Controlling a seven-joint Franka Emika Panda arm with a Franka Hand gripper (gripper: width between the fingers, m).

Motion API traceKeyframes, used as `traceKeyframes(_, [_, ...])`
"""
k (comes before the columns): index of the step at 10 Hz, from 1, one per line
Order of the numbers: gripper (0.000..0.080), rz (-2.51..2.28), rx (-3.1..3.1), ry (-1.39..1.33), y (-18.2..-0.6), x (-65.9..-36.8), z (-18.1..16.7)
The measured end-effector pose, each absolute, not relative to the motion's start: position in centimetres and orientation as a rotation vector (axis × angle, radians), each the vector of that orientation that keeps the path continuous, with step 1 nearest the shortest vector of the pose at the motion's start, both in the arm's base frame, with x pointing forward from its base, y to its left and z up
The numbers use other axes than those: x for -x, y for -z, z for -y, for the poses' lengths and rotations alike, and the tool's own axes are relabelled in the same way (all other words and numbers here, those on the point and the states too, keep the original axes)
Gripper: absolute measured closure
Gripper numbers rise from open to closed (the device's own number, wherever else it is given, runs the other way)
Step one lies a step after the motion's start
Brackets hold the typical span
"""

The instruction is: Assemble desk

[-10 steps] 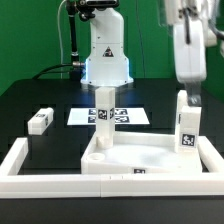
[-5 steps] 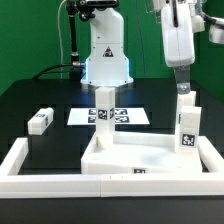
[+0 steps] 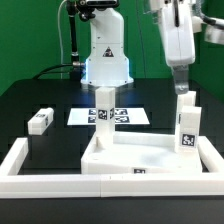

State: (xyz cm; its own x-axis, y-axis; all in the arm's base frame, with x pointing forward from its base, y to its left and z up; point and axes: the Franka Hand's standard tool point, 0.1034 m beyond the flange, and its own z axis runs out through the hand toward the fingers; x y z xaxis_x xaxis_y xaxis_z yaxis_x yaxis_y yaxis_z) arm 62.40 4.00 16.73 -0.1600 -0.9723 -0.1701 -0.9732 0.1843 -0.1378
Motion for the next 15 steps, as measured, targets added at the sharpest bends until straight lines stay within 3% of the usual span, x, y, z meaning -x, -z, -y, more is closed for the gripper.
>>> traceKeyframes(3, [0.015,-1.914,2.193,0.059,-18.0,-60.7,0.0])
traceKeyframes(7, [0.015,-1.668,2.396,0.091,-17.7,-60.7,-0.3])
traceKeyframes(9, [0.015,-1.424,2.569,0.109,-16.9,-59.5,1.4])
traceKeyframes(12, [0.015,-0.989,2.809,0.114,-14.7,-56.0,9.7])
traceKeyframes(15, [0.015,-0.688,2.912,0.134,-14.3,-55.7,10.7])
